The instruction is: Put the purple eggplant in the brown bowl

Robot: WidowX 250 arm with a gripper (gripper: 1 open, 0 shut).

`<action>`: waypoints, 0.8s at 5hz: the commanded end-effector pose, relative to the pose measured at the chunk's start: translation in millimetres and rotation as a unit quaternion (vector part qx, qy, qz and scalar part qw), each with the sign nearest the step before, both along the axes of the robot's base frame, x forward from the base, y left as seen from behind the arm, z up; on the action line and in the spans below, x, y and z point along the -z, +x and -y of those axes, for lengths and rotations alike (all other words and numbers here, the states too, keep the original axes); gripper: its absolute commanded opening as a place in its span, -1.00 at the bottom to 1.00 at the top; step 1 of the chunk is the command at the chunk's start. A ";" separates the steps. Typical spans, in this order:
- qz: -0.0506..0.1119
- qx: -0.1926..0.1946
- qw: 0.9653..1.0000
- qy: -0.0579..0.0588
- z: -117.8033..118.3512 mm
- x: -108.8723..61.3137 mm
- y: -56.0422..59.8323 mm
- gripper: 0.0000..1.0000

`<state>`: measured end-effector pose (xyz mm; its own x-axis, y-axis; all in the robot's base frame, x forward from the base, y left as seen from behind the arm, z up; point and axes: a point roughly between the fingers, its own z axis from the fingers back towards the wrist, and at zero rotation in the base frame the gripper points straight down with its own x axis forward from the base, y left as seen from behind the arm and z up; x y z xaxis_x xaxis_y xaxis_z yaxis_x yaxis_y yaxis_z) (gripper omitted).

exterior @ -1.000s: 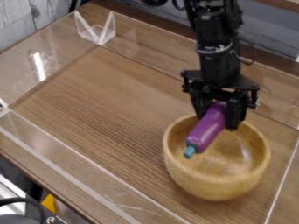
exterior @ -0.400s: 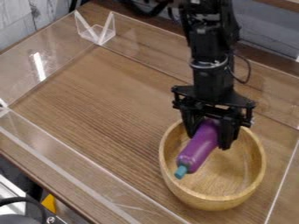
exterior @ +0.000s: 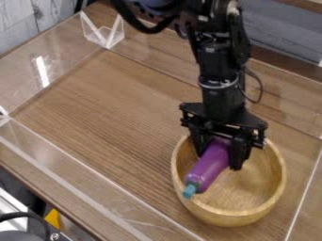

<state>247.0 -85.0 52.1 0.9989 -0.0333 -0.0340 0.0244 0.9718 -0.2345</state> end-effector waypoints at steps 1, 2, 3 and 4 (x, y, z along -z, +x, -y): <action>0.038 0.003 0.999 -0.002 7.8 -10.9 1.0 -1.00; 0.035 -0.048 0.998 0.004 5.9 -15.2 3.7 1.00; 0.038 -0.043 0.998 0.012 2.5 -10.3 4.1 1.00; 0.039 -0.037 0.998 0.019 0.2 -4.4 3.9 1.00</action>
